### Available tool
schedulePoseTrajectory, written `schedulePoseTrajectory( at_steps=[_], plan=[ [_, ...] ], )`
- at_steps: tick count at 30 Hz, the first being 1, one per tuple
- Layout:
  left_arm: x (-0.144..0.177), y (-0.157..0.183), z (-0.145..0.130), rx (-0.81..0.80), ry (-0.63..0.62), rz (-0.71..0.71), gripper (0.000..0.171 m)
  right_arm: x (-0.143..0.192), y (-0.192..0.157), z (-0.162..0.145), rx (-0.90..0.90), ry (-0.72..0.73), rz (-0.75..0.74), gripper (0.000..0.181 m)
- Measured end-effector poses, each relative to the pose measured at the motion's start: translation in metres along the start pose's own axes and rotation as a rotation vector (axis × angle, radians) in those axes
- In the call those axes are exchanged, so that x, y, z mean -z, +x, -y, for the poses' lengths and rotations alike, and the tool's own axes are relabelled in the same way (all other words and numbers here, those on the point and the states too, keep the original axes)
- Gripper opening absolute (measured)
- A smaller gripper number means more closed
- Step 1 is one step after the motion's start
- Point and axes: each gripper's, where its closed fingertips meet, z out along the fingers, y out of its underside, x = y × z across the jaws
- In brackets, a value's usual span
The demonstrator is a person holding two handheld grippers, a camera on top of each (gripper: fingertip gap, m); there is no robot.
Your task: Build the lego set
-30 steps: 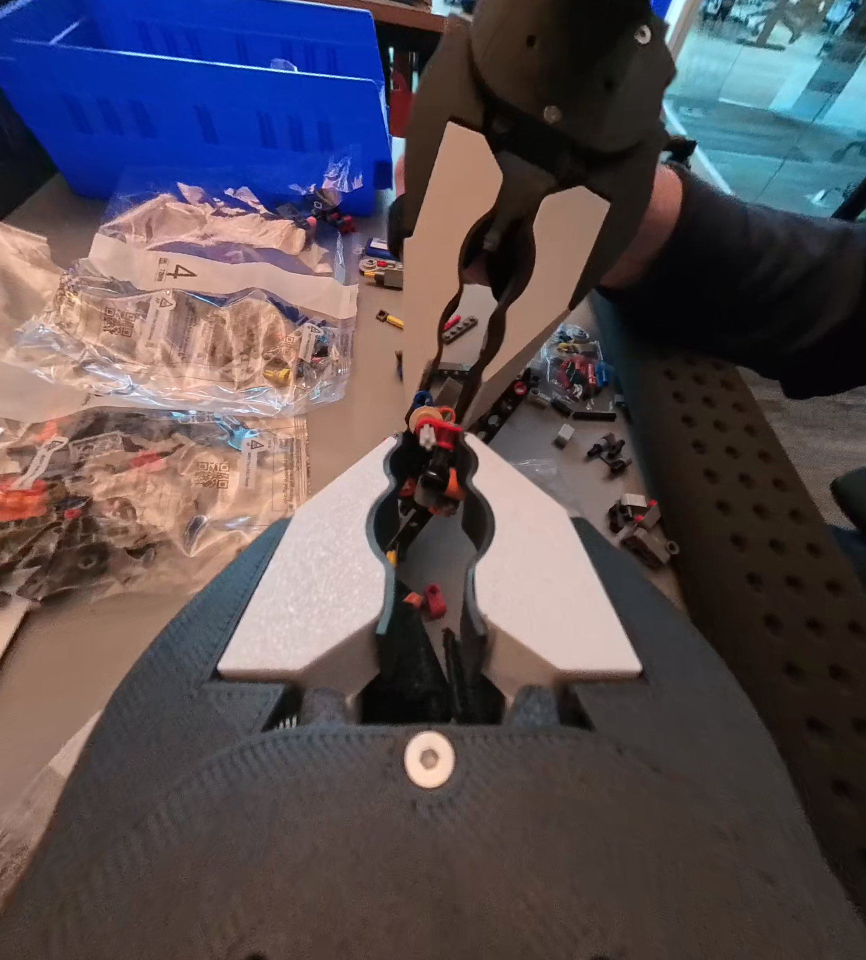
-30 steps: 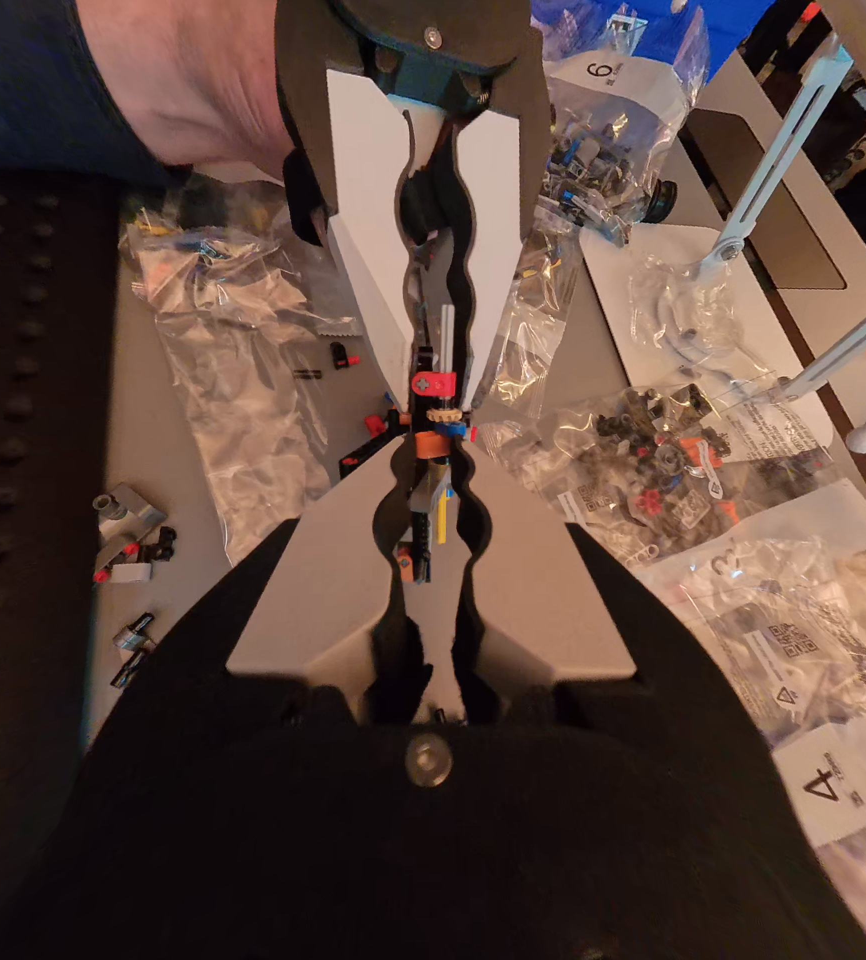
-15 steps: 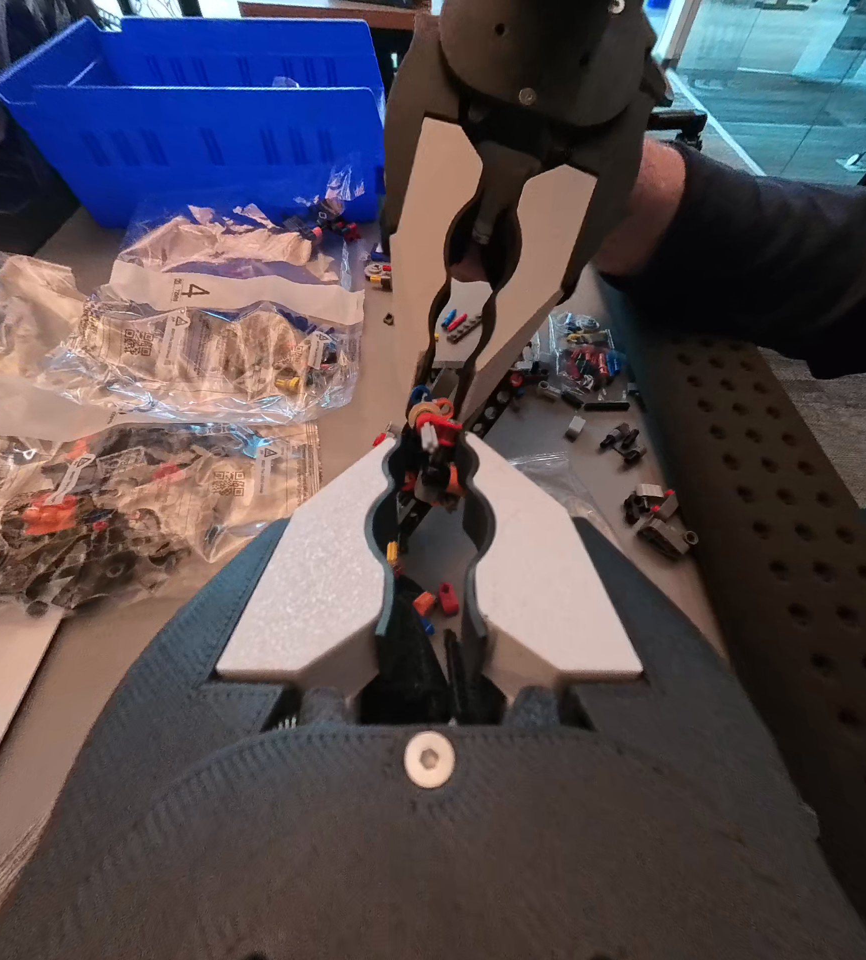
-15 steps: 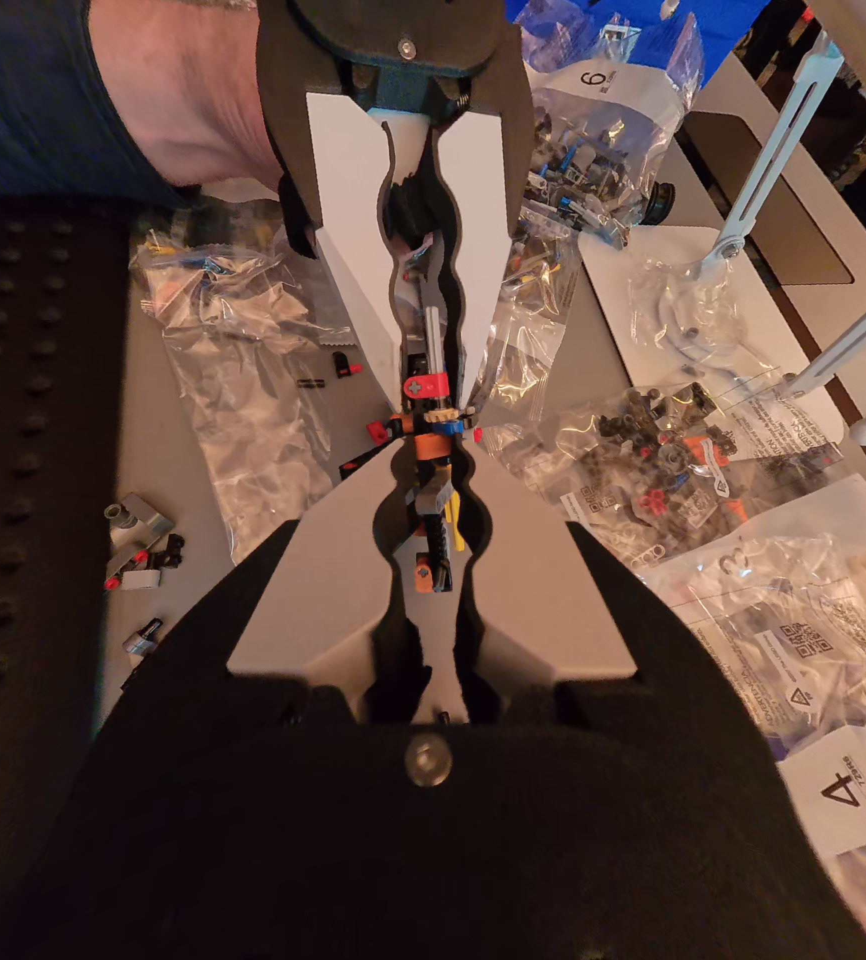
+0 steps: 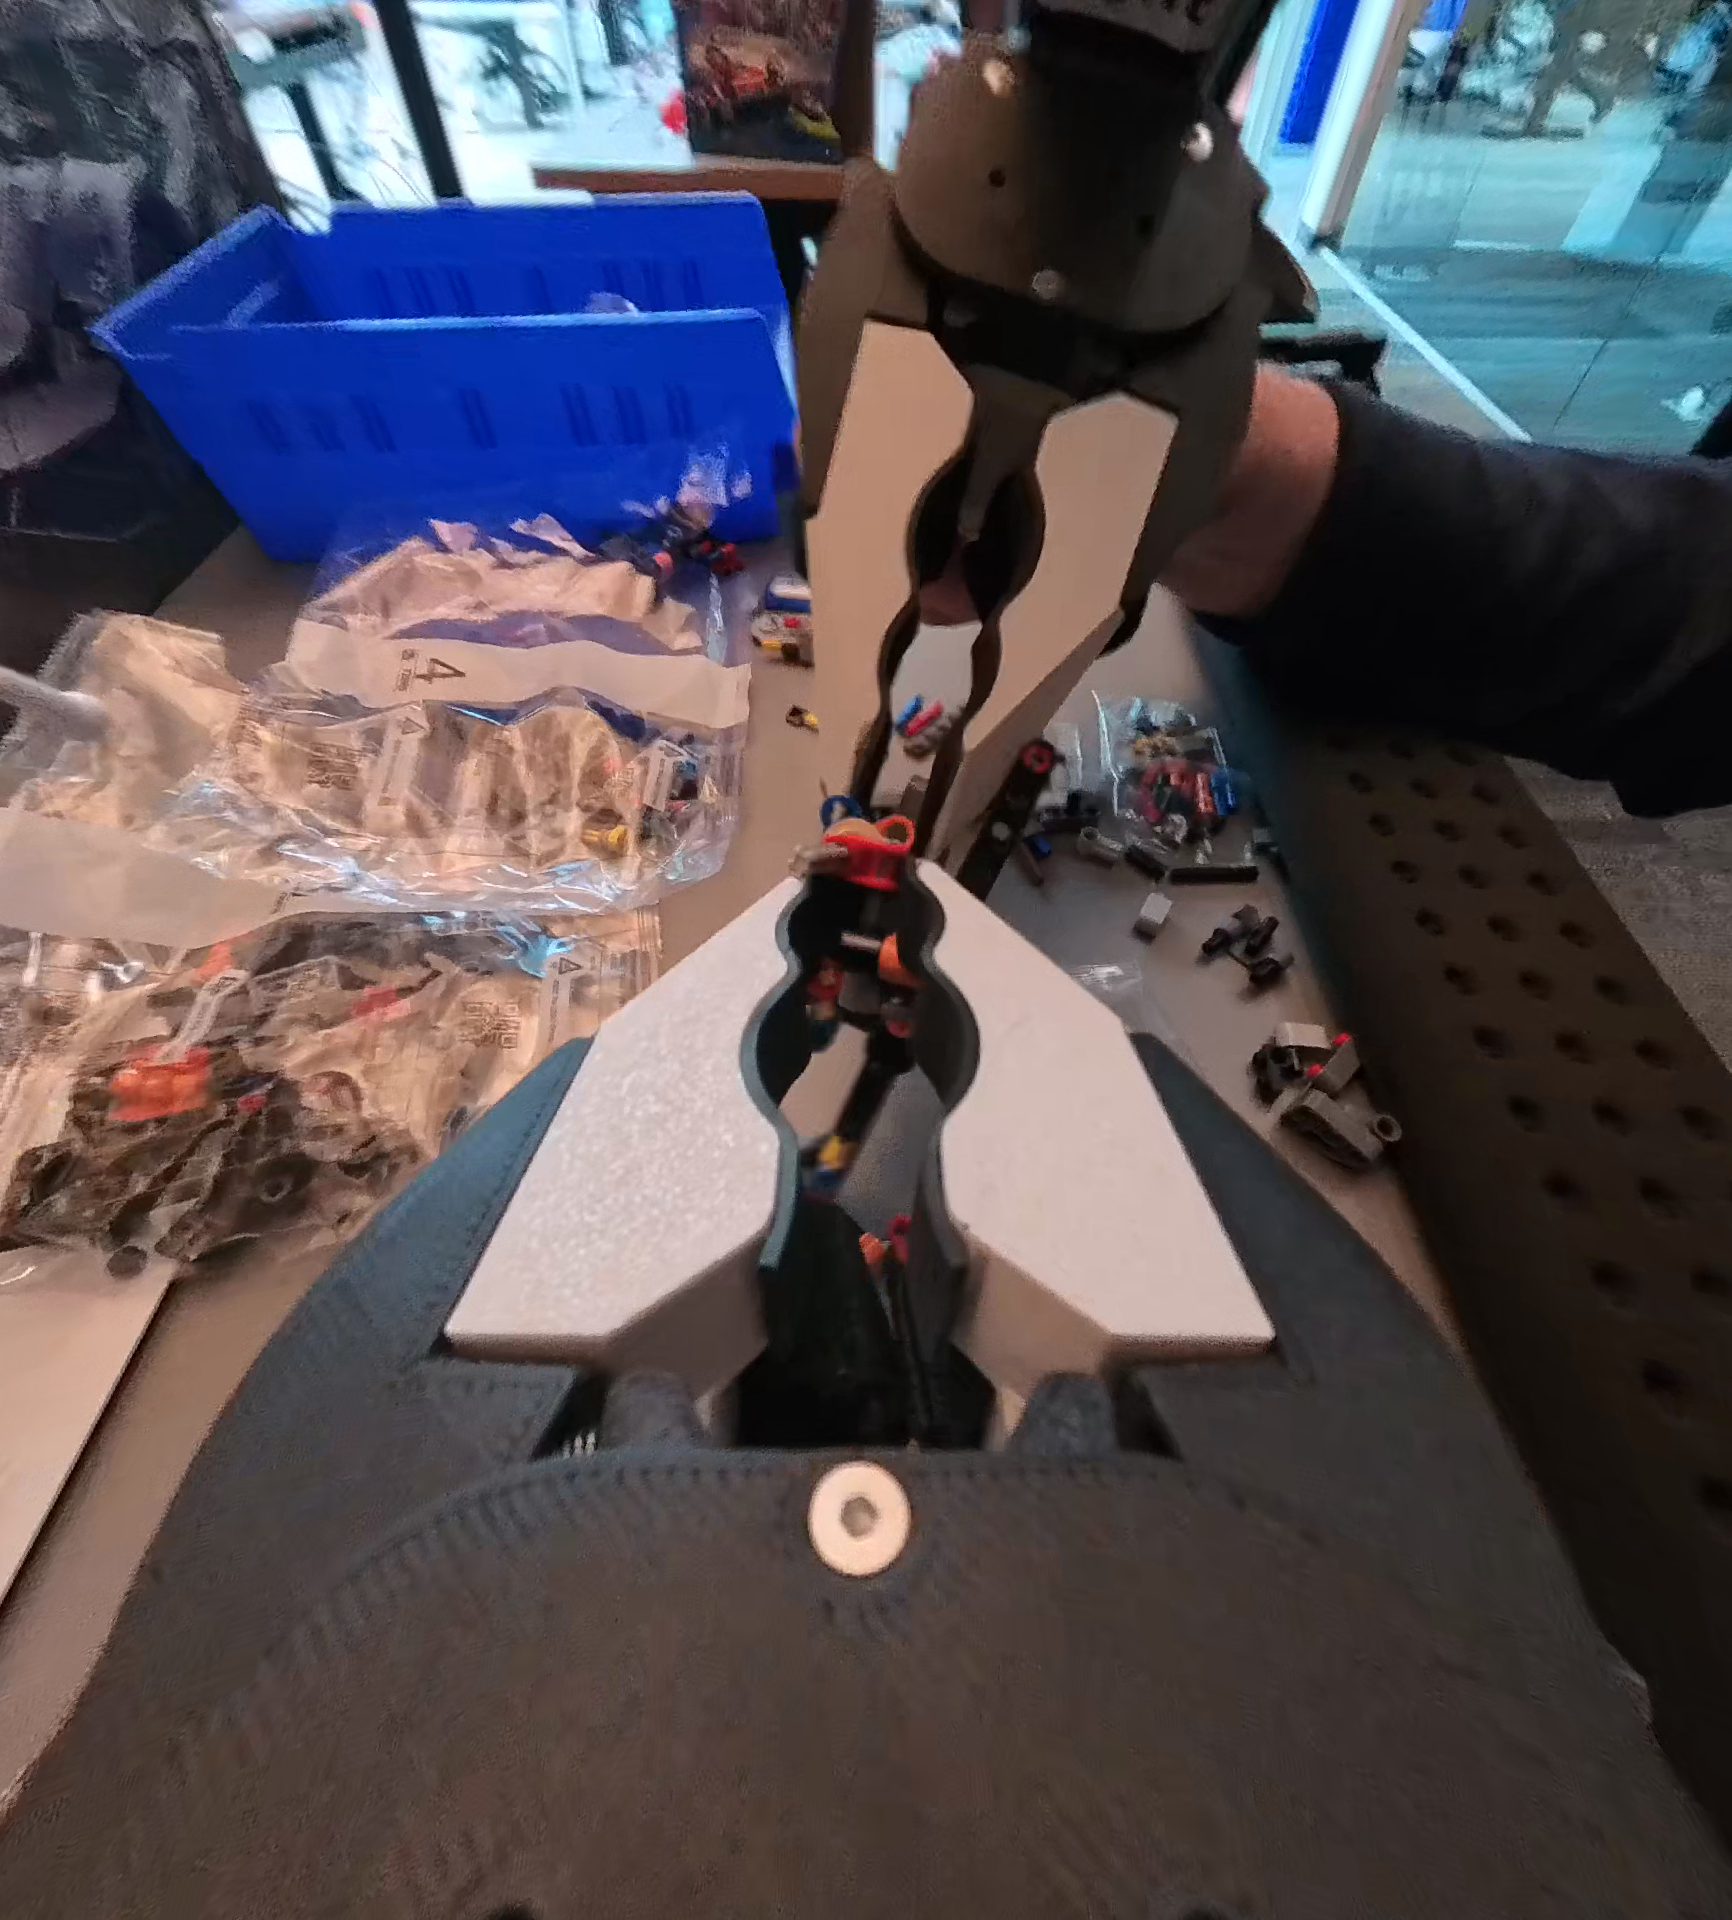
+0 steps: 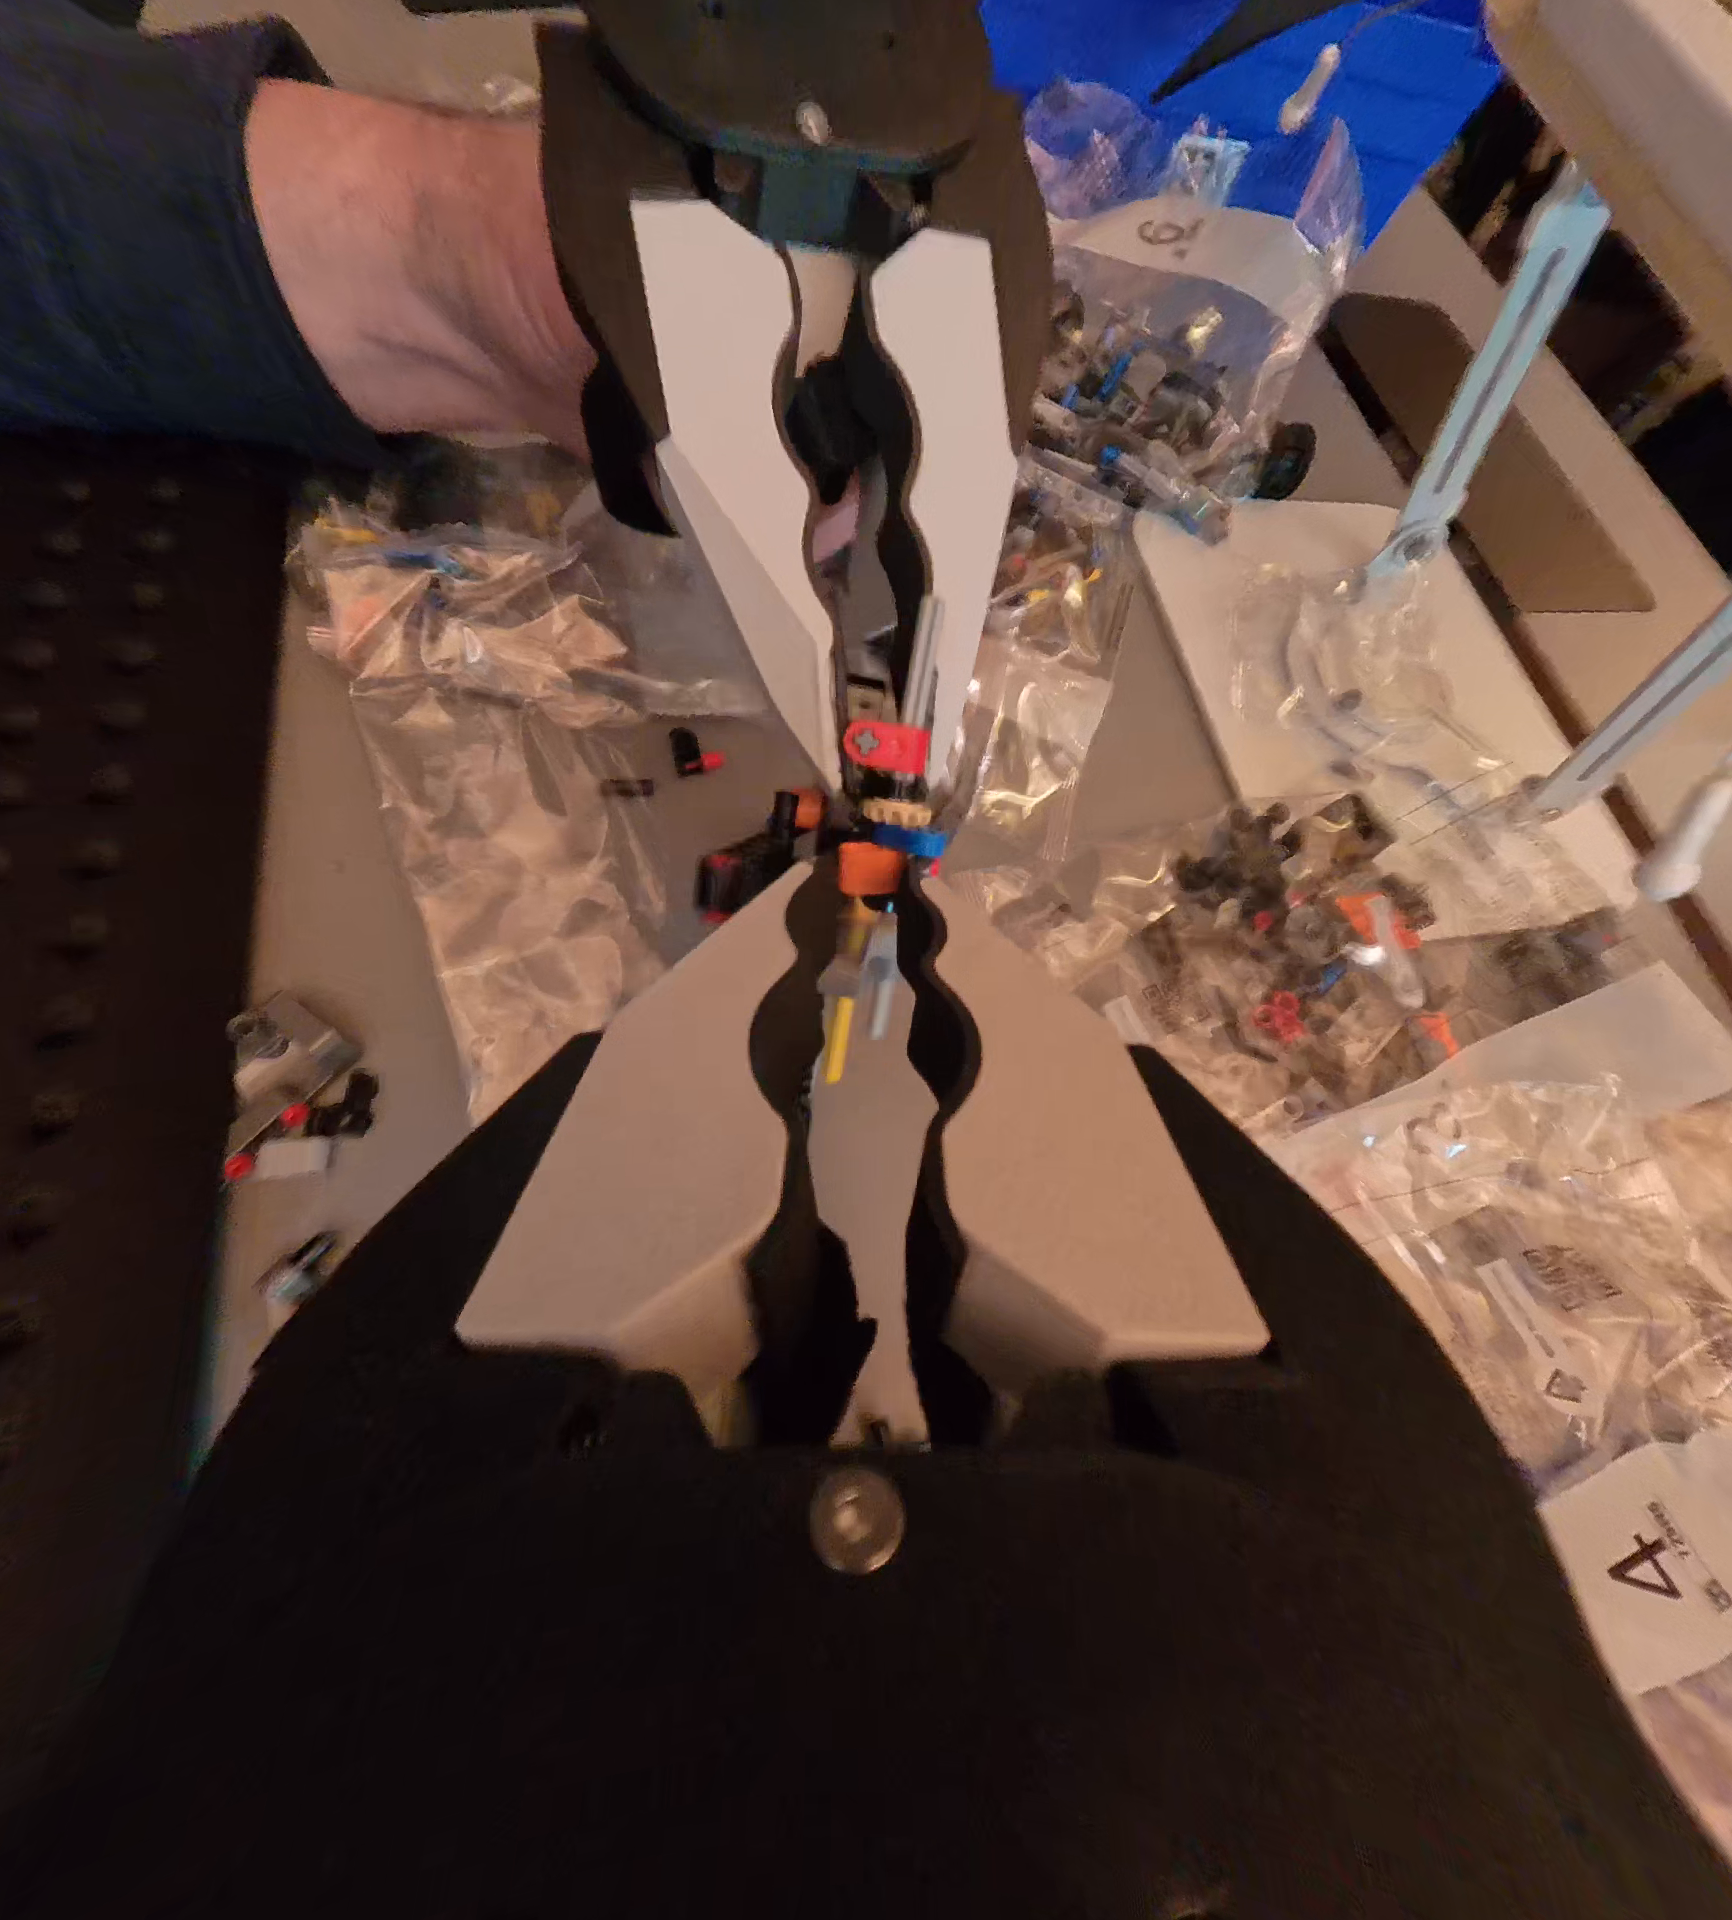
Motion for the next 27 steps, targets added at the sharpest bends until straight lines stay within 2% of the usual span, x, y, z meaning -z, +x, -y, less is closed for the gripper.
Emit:
schedulePoseTrajectory(
  at_steps=[1,2,3,4,5,8,12,16,22,27],
  plan=[
    [0.005,-0.007,0.001,0.019,0.013,0.03,0.012,0.003,0.003,-0.002,0.003,-0.002,-0.017,0.0],
    [0.018,-0.016,0.01,0.046,0.079,0.06,0.014,0.006,0.008,-0.011,-0.007,-0.034,-0.033,0.0],
    [0.03,-0.025,0.013,0.043,0.108,0.102,0.015,0.011,0.005,-0.002,-0.031,0.032,-0.004,0.0],
    [0.039,-0.019,0.023,0.054,0.175,0.055,0.012,0.011,0.004,0.0,-0.03,0.038,0.007,0.0],
    [0.038,-0.014,0.025,0.071,0.18,0.015,0.013,0.008,0.0,0.002,-0.035,0.045,0.027,0.0],
    [0.019,-0.012,0.008,0.052,0.074,0.017,0.013,-0.005,0.002,-0.017,-0.041,-0.056,0.016,0.0],
    [0.022,-0.014,0.01,0.059,0.086,0.022,0.013,0.002,0.006,-0.009,-0.08,0.008,0.022,0.0],
    [0.02,-0.017,0.006,0.086,0.078,0.025,0.013,-0.001,0.004,-0.013,-0.092,-0.01,0.041,0.015],
    [0.021,-0.017,0.006,0.105,0.089,0.014,0.013,0.001,0.008,-0.01,-0.103,0.012,0.023,0.027],
    [0.017,-0.011,0.004,0.062,0.067,0.0,0.013,-0.004,0.004,-0.011,-0.113,0.011,0.049,0.018]
  ],
)
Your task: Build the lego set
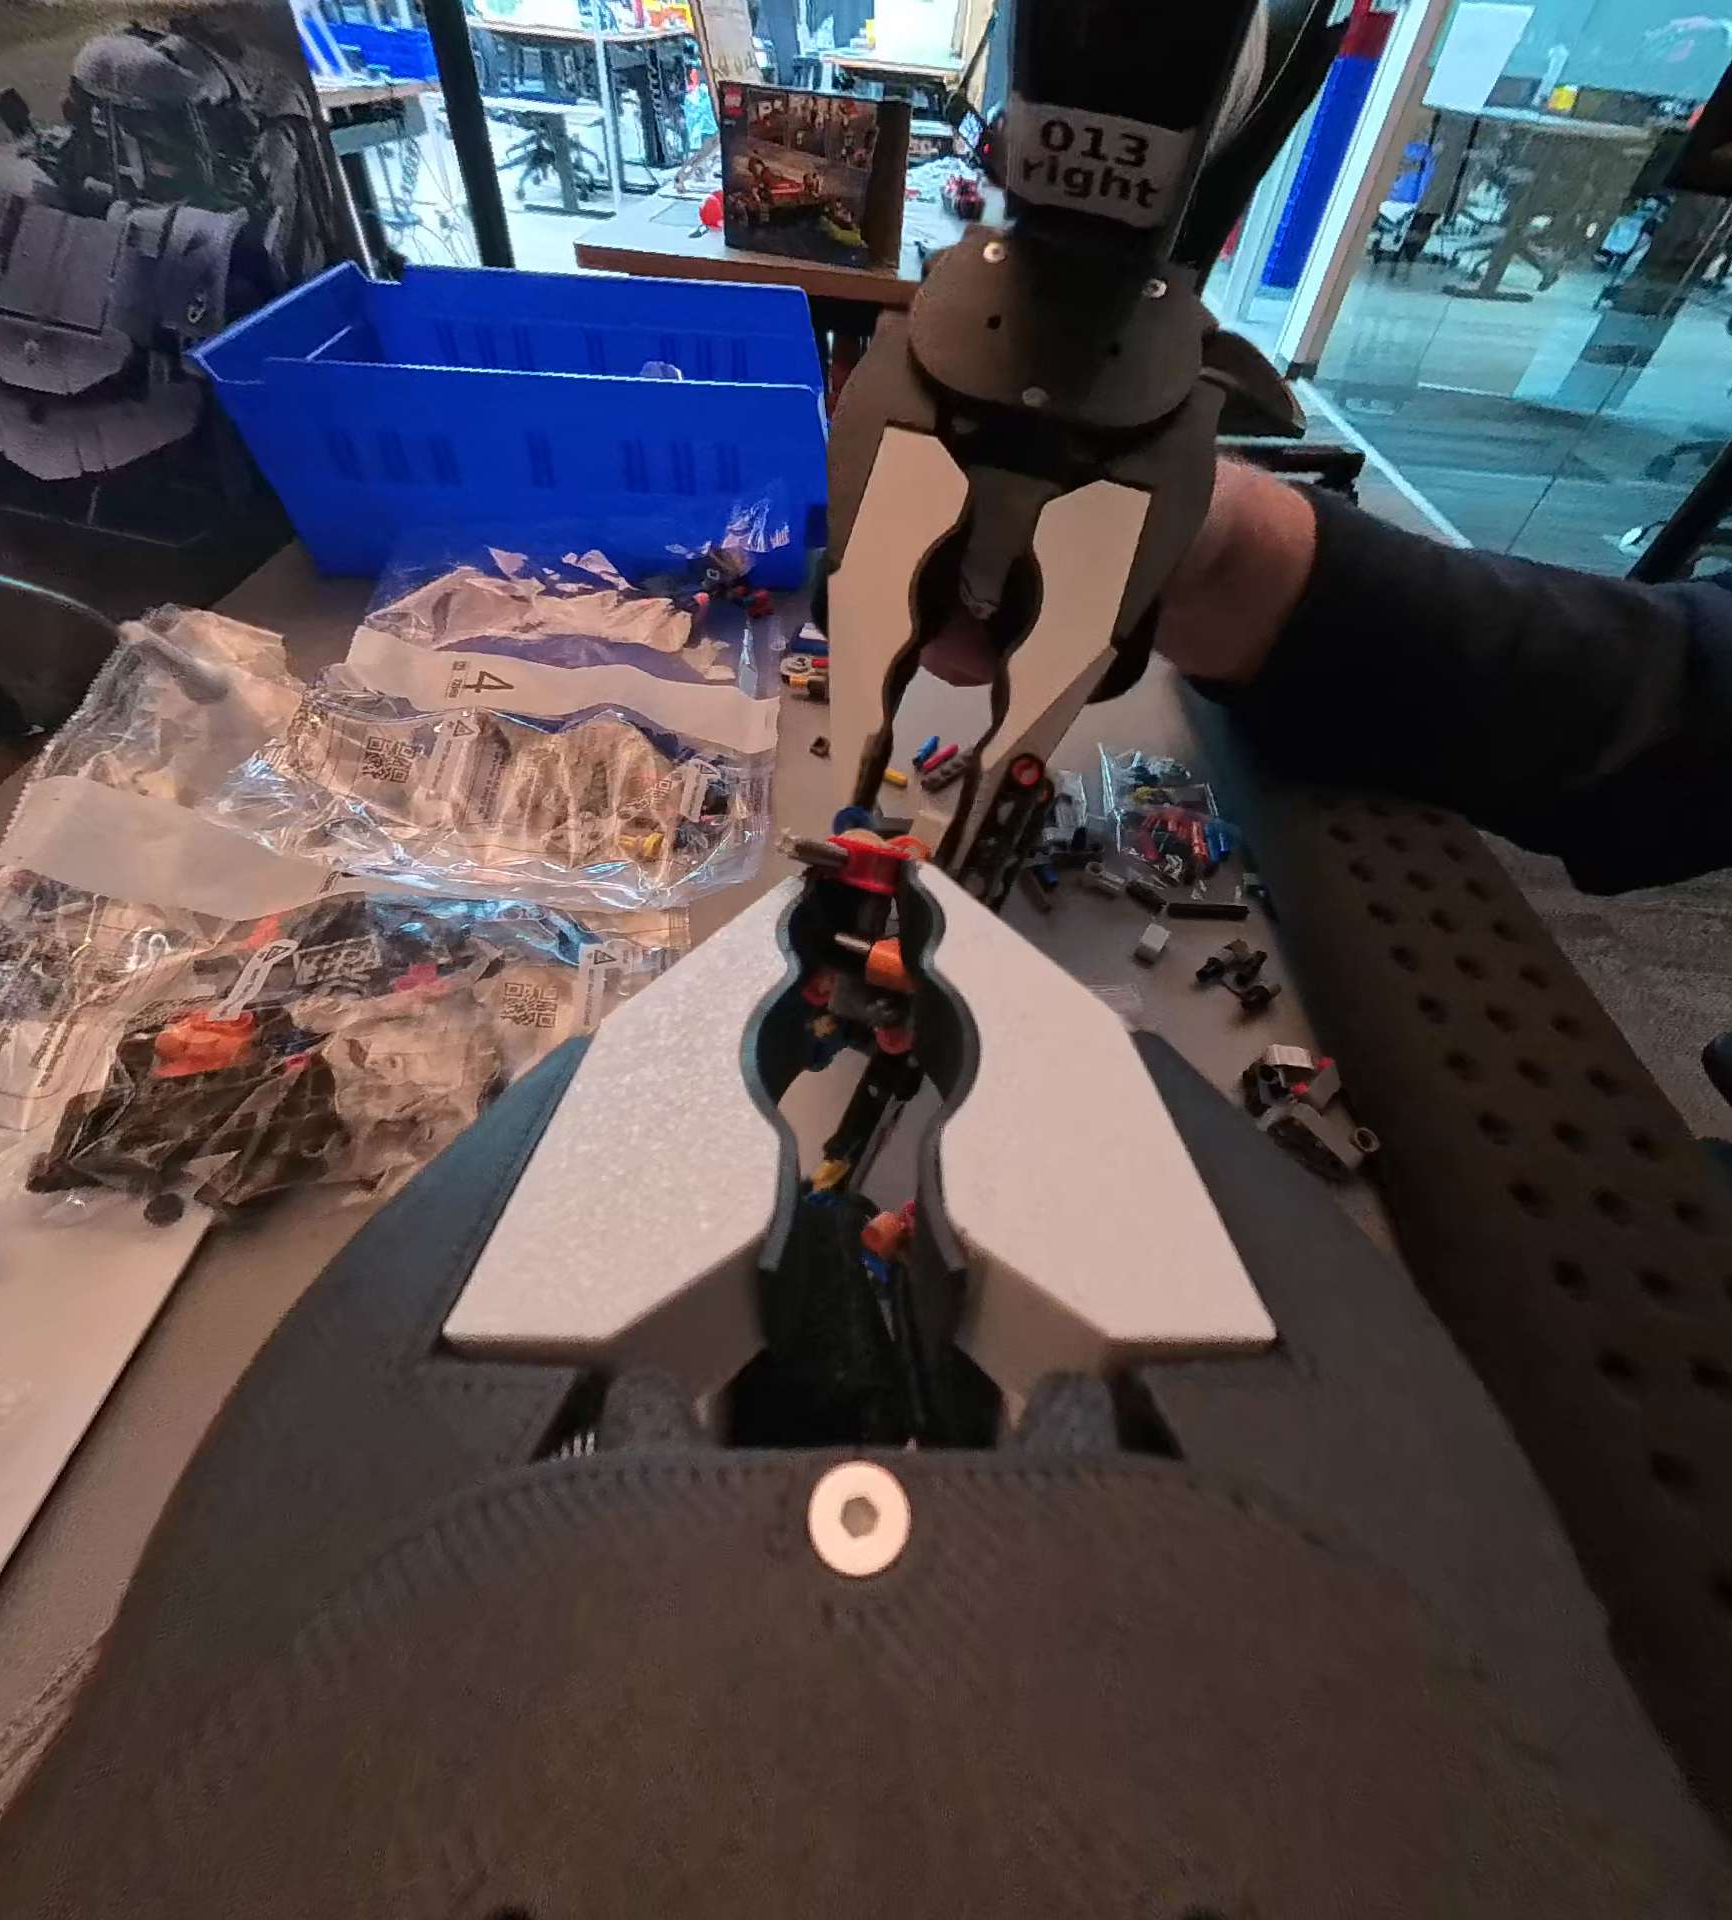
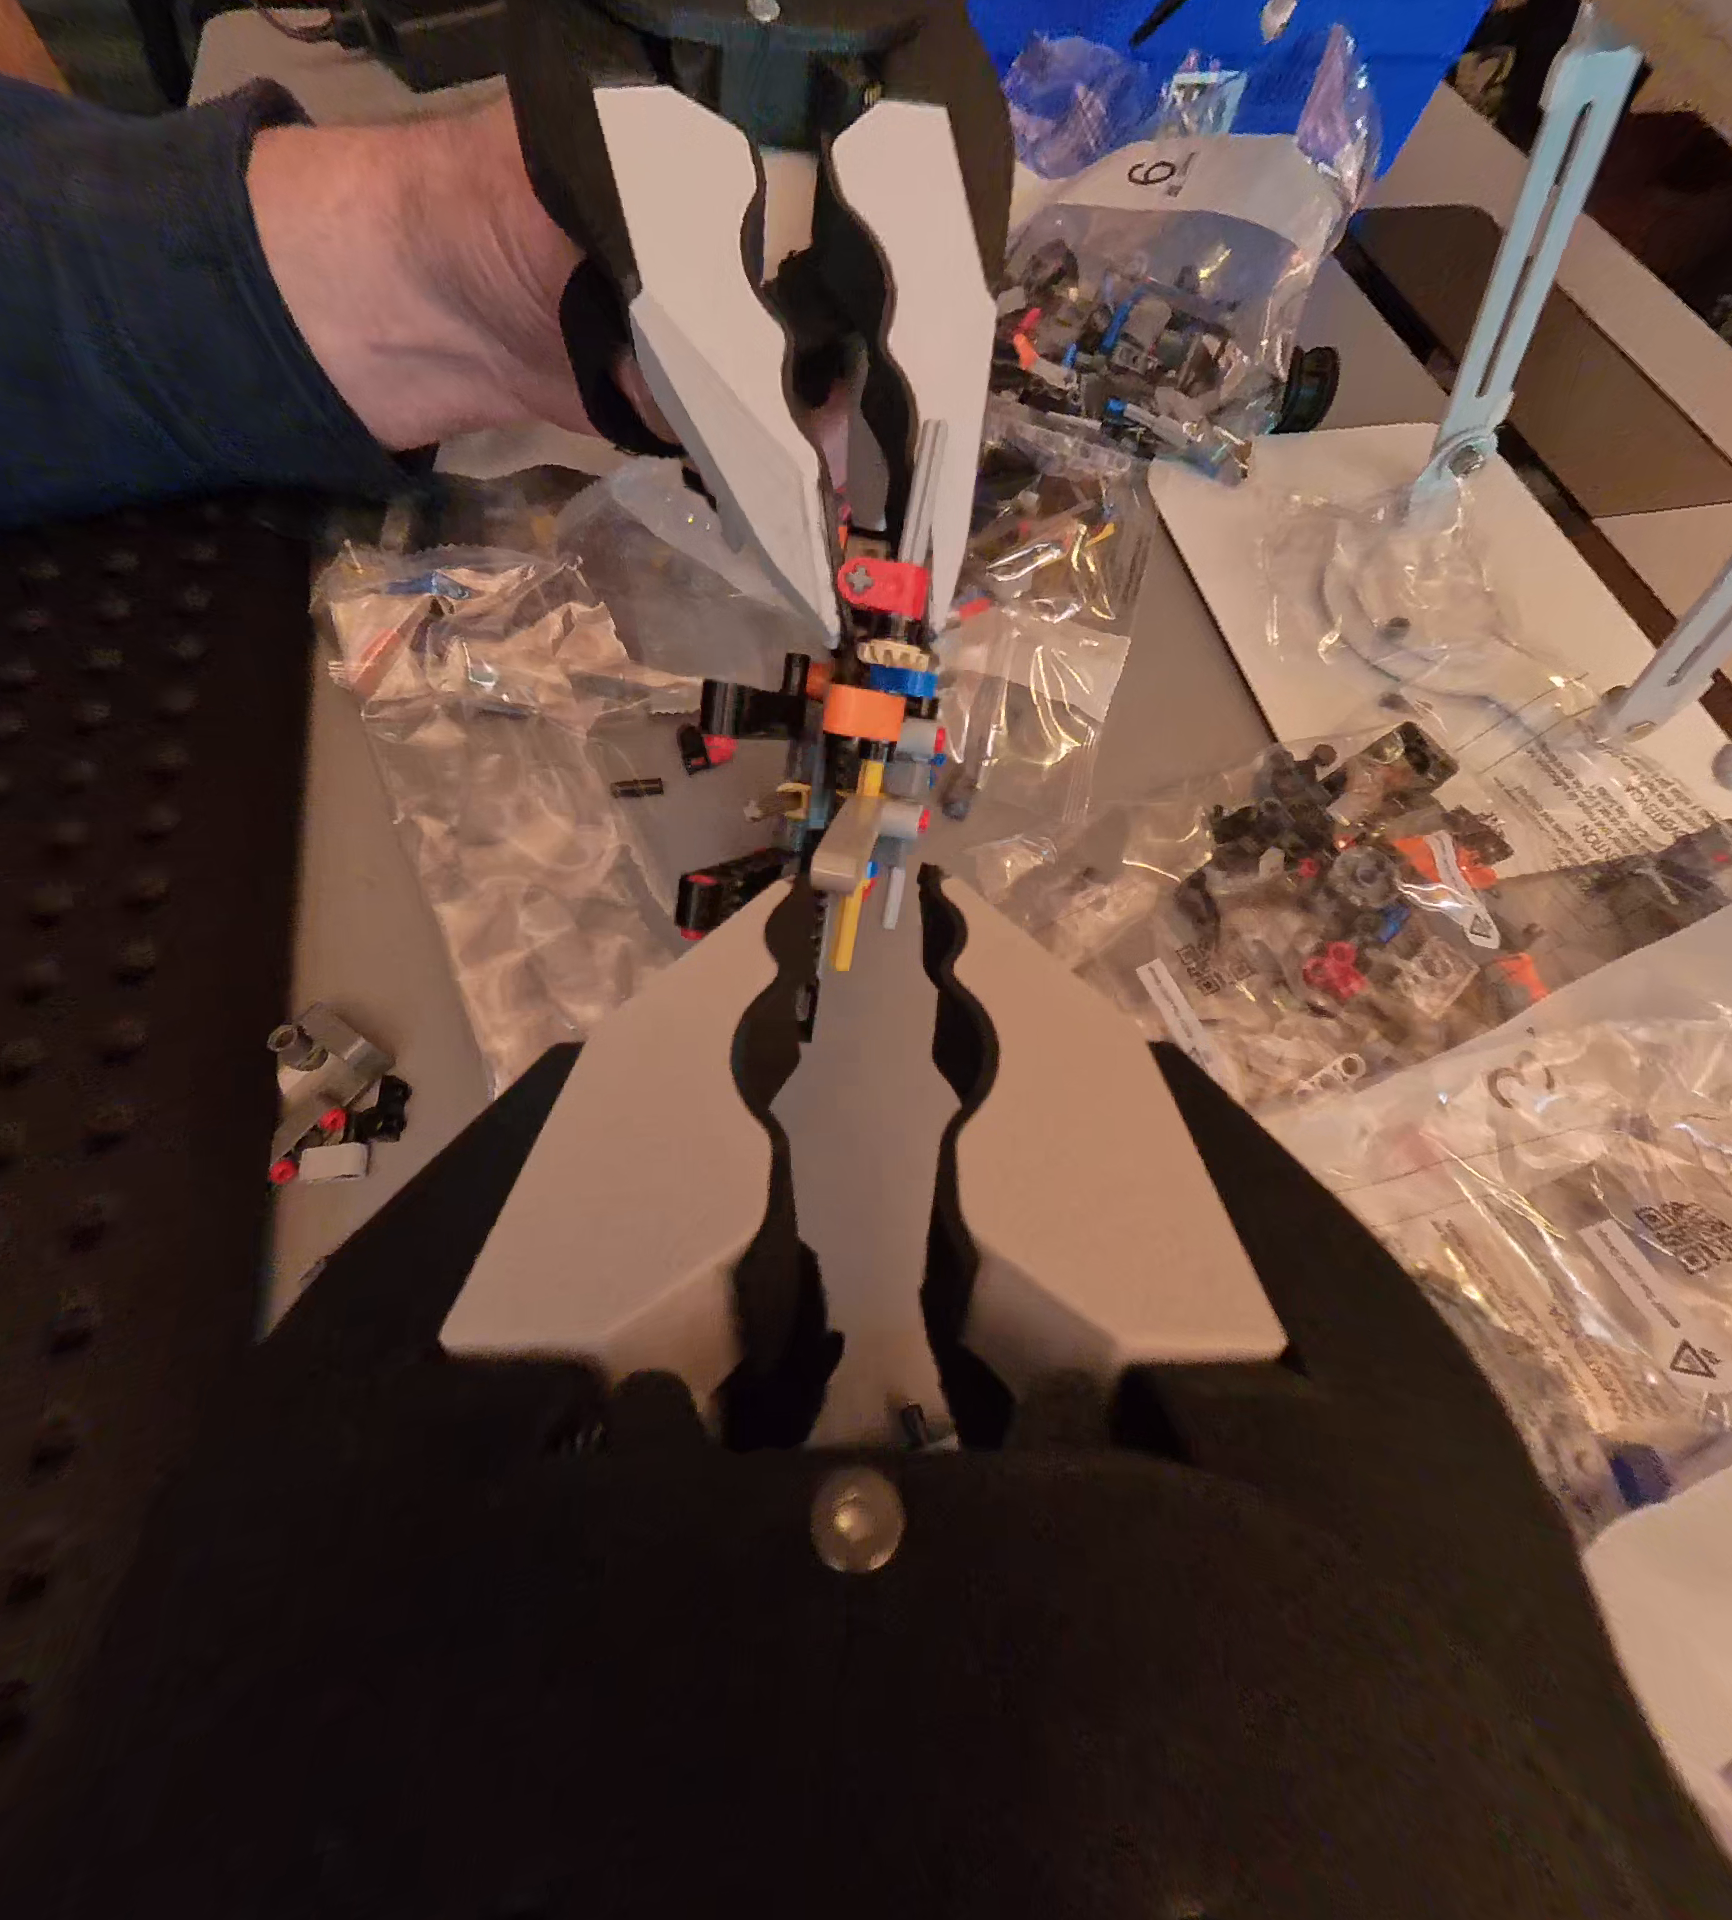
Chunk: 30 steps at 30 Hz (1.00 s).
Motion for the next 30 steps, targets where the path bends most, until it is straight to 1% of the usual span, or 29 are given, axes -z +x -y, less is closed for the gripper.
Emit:
schedulePoseTrajectory(
  at_steps=[2,6,10,14,18,21,24,26,30],
  plan=[
    [0.0,0.0,0.001,-0.001,0.004,0.001,0.014,-0.001,-0.003,0.004,0.021,0.017,0.003,0.006],
    [-0.004,0.004,-0.001,-0.004,-0.006,-0.016,0.014,-0.003,-0.001,0.01,0.002,0.046,-0.004,0.004],
    [-0.007,0.005,-0.007,-0.023,-0.04,-0.011,0.015,-0.008,0.001,0.005,0.018,0.003,-0.031,0.005],
    [-0.007,0.005,-0.007,-0.04,-0.044,-0.007,0.014,-0.007,0.002,0.005,0.023,-0.004,-0.04,0.004],
    [-0.005,0.004,-0.005,-0.047,-0.038,0.003,0.014,-0.002,0.008,0.006,-0.009,0.008,-0.057,0.004],
    [-0.001,0.004,0.001,-0.044,-0.001,-0.001,0.014,0.001,0.01,0.005,-0.031,0.01,-0.06,0.004],
    [-0.003,0.004,-0.003,-0.056,-0.022,0.004,0.016,0.0,0.013,-0.003,-0.016,-0.039,-0.084,0.0],
    [-0.001,0.005,0.002,-0.051,0.006,-0.005,0.015,0.0,0.012,-0.002,-0.011,-0.034,-0.075,0.0],
    [-0.002,0.005,0.001,-0.056,-0.004,-0.002,0.015,0.002,0.008,0.0,-0.019,-0.013,-0.045,0.0]
  ],
)
